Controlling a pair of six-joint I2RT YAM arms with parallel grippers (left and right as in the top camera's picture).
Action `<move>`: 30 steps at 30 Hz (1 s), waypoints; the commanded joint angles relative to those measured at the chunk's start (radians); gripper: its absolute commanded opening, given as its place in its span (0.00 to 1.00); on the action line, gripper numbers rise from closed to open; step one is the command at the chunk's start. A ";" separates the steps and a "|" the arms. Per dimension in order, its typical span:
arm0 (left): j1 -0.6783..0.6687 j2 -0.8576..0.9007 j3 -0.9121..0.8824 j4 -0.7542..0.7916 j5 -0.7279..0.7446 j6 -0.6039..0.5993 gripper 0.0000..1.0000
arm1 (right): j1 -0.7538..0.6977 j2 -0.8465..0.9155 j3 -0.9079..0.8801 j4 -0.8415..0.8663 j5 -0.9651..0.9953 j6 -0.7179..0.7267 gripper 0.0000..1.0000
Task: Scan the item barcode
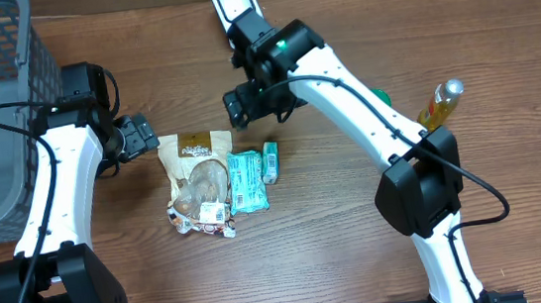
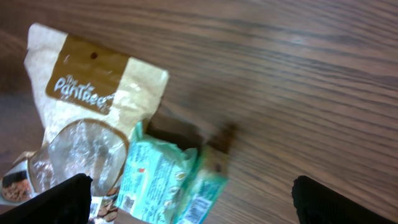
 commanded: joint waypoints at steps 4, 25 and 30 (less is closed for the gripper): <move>0.000 -0.023 0.005 0.000 0.001 0.022 0.99 | -0.087 -0.019 -0.007 -0.031 -0.041 0.012 1.00; 0.000 -0.023 0.005 0.000 0.001 0.022 1.00 | -0.142 -0.014 -0.099 -0.020 -0.040 0.011 1.00; 0.000 -0.023 0.005 0.000 0.001 0.022 1.00 | -0.141 -0.014 -0.147 -0.005 -0.041 0.011 1.00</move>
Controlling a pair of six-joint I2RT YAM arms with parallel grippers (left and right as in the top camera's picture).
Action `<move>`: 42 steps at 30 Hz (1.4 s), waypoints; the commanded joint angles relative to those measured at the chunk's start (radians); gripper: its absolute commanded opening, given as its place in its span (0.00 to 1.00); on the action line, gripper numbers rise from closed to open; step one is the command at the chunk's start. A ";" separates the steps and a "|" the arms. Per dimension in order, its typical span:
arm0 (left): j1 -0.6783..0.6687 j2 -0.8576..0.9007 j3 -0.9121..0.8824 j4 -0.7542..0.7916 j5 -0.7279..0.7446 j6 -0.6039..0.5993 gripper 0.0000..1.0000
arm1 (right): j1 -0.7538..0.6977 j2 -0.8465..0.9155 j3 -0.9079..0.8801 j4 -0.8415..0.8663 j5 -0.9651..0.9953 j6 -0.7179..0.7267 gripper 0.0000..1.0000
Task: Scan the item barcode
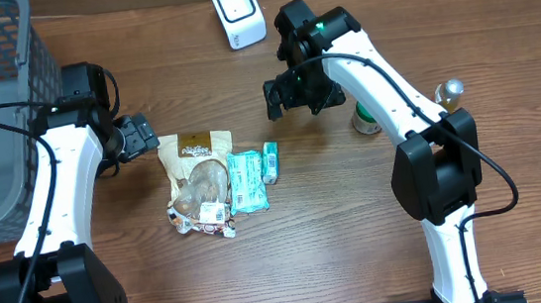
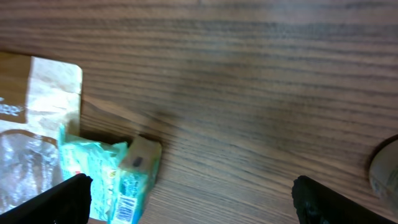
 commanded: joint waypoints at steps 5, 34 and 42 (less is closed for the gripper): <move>0.000 -0.023 0.005 0.000 0.001 0.023 0.99 | 0.001 -0.014 -0.043 0.013 -0.021 0.004 1.00; 0.000 -0.023 0.005 0.000 0.002 0.023 0.99 | 0.103 -0.082 -0.107 0.003 -0.072 0.151 0.77; 0.000 -0.023 0.005 0.000 0.001 0.023 1.00 | 0.198 -0.082 -0.267 0.134 0.040 0.319 0.77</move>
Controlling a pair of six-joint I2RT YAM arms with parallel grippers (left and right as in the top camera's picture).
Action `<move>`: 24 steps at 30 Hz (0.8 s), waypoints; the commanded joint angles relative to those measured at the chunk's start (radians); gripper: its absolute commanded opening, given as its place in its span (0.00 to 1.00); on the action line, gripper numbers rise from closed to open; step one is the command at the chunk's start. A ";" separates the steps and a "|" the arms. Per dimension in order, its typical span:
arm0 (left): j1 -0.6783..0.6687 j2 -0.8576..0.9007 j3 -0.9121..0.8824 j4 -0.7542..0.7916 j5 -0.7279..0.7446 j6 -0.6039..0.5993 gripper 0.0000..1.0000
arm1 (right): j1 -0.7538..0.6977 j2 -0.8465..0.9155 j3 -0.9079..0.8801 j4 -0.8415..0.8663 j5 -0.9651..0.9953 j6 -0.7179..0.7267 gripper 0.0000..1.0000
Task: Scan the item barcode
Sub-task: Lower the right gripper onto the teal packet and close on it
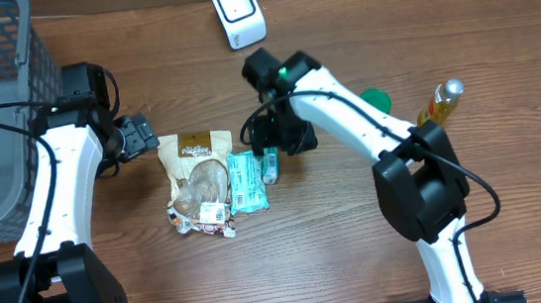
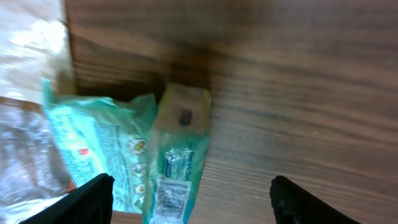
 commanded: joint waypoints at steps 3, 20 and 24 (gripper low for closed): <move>0.000 -0.023 0.005 0.000 0.001 0.022 1.00 | 0.056 -0.040 -0.077 0.070 0.043 0.069 0.77; -0.001 -0.023 0.005 0.000 0.002 0.022 1.00 | 0.059 -0.040 -0.080 0.134 0.053 0.069 1.00; 0.000 -0.023 0.005 0.000 0.001 0.022 1.00 | 0.059 -0.040 -0.080 0.135 0.050 0.069 0.90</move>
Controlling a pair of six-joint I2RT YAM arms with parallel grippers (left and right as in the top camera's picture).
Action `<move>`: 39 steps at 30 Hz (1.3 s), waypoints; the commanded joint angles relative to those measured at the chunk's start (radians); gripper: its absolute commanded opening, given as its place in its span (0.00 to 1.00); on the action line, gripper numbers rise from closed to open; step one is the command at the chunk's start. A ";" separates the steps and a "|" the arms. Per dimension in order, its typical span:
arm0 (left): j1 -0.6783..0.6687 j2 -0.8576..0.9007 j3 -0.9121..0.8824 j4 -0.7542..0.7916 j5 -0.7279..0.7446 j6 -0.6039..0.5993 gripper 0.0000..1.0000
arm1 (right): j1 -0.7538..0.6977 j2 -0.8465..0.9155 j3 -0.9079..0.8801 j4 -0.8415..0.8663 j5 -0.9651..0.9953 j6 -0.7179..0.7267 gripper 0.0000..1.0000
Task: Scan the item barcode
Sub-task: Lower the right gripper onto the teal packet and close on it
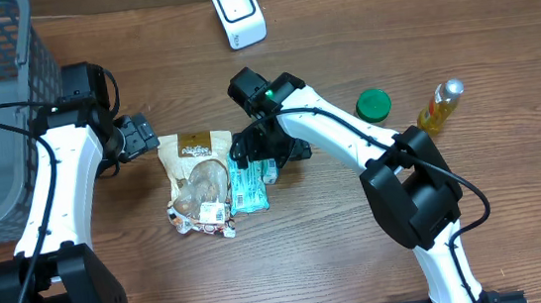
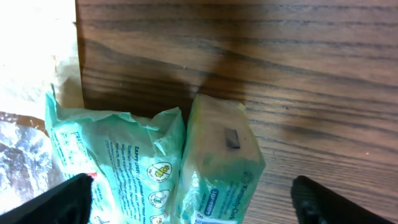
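A small teal packet (image 1: 272, 163) (image 2: 219, 155) lies on the wooden table, touching a larger teal packet (image 1: 247, 184) (image 2: 118, 162) on its left. My right gripper (image 1: 264, 150) (image 2: 208, 208) hangs open close above them. Its dark fingertips (image 2: 74, 198) show at the bottom corners of the wrist view, straddling both packets. A white barcode scanner (image 1: 238, 13) stands at the back of the table. My left gripper (image 1: 140, 136) rests open left of a brown and white pouch (image 1: 197, 163), holding nothing.
A grey wire basket fills the far left. A green lid (image 1: 374, 105) and a yellow bottle (image 1: 440, 105) stand to the right. The pouch's lower end (image 1: 202, 216) lies crumpled below the packets.
My right gripper has shifted slightly left and come closer to the teal packets, which now look larger in the wrist view. The packets and the left arm have not moved.
My right gripper was first open near the scanner, above the pouch and packets. Then it was further right, by the green lid. Later it stood over the small teal packet, and now it is lower, straddling both packets. The left arm stayed still throughout.
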 commanded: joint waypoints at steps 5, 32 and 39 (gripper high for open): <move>0.000 -0.023 0.005 0.000 0.001 0.022 0.99 | -0.003 -0.039 -0.003 0.003 0.006 0.005 0.66; 0.000 -0.023 0.005 0.000 0.001 0.022 1.00 | -0.003 -0.039 -0.003 0.018 0.007 0.035 0.58; 0.000 -0.023 0.005 0.000 0.001 0.022 0.99 | -0.003 -0.039 -0.003 0.017 0.078 0.102 0.45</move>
